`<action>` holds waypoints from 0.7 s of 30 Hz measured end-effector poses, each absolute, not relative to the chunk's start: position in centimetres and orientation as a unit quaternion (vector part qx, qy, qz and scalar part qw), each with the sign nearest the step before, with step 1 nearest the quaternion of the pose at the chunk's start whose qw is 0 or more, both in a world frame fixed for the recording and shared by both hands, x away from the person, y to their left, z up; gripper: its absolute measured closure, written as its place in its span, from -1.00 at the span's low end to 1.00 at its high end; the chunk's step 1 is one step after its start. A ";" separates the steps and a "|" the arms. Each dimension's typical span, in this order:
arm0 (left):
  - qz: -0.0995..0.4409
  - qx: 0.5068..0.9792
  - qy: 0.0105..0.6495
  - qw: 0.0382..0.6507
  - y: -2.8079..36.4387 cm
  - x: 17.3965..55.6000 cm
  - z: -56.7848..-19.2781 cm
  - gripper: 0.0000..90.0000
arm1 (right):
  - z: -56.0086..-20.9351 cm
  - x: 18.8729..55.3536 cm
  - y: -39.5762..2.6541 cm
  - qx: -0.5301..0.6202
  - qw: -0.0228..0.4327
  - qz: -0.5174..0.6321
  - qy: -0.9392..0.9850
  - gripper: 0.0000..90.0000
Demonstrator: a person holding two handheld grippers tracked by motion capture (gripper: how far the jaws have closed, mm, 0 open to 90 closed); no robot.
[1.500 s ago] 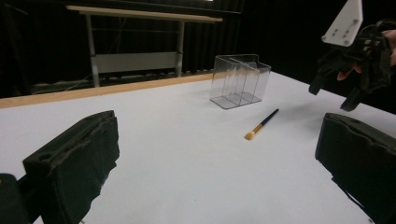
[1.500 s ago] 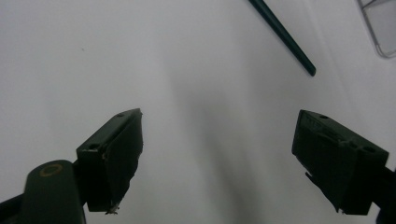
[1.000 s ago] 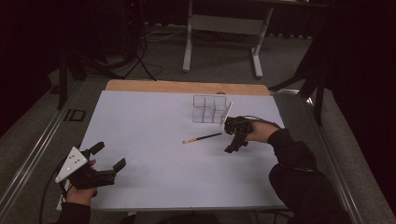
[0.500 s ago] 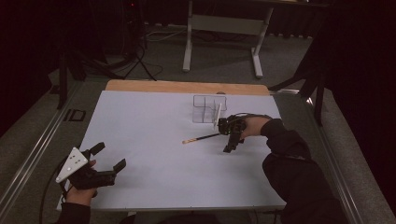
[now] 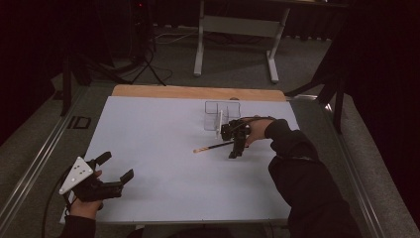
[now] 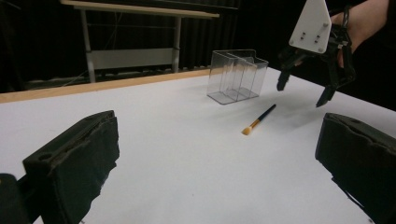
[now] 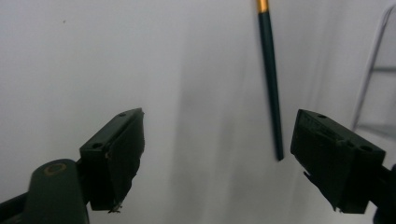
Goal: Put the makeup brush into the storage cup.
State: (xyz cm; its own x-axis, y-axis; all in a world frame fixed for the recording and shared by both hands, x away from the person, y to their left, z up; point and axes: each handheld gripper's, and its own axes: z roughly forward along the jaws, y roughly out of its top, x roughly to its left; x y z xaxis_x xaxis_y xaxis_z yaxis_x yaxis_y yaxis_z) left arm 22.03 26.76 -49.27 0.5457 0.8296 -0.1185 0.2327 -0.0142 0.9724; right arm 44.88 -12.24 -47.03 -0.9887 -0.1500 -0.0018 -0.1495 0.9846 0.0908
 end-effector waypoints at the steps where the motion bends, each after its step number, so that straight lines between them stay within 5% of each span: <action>1: 0.258 0.663 0.400 0.577 26.8 22.0 -49.3 -1.00 | -47.0 44.9 -12.0 0.080 0.003 -0.043 -0.996 -0.61; 21: 0.256 0.663 0.402 0.577 26.9 22.0 -49.3 -1.00 | -47.8 46.3 -8.9 0.174 -0.017 -0.071 -0.982 0.10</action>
